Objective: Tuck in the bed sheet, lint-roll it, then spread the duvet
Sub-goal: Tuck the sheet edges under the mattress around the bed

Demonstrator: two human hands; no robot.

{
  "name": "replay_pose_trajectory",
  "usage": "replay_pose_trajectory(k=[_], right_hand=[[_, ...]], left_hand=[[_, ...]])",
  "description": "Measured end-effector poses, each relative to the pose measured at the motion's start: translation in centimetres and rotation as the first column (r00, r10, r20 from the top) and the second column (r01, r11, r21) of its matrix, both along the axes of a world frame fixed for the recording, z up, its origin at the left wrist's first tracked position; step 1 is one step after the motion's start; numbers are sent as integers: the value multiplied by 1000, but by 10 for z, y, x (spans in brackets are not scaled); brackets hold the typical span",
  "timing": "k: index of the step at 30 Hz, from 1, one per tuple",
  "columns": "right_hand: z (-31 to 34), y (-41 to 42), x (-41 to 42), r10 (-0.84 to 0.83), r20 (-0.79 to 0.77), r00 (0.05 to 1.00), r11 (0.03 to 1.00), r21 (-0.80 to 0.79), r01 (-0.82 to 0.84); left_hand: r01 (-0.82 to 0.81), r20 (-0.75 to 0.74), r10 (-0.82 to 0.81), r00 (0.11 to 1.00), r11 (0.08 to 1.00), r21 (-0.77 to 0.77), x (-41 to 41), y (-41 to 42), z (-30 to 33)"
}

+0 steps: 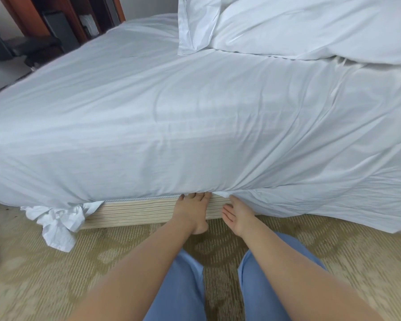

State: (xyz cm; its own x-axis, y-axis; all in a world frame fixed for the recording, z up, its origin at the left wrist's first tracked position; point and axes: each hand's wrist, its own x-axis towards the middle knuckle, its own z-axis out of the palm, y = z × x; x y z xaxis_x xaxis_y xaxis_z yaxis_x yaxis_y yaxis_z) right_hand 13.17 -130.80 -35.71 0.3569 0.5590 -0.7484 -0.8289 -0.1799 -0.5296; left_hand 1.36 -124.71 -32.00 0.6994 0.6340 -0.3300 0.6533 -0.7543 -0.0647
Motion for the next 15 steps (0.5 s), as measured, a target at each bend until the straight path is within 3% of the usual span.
replay_pose_trajectory(k=[8, 13, 15], right_hand=[[5, 3, 24, -172, 22, 985, 984, 53, 171], [8, -2, 22, -245, -155, 957, 961, 89, 260], [14, 3, 12, -230, -125, 965, 965, 99, 243]], left_hand=[[-136, 64, 132, 989, 990, 47, 14, -10, -9], [-109, 29, 109, 994, 994, 16, 14, -9, -3], [-92, 11, 92, 996, 996, 16, 13, -8, 1]])
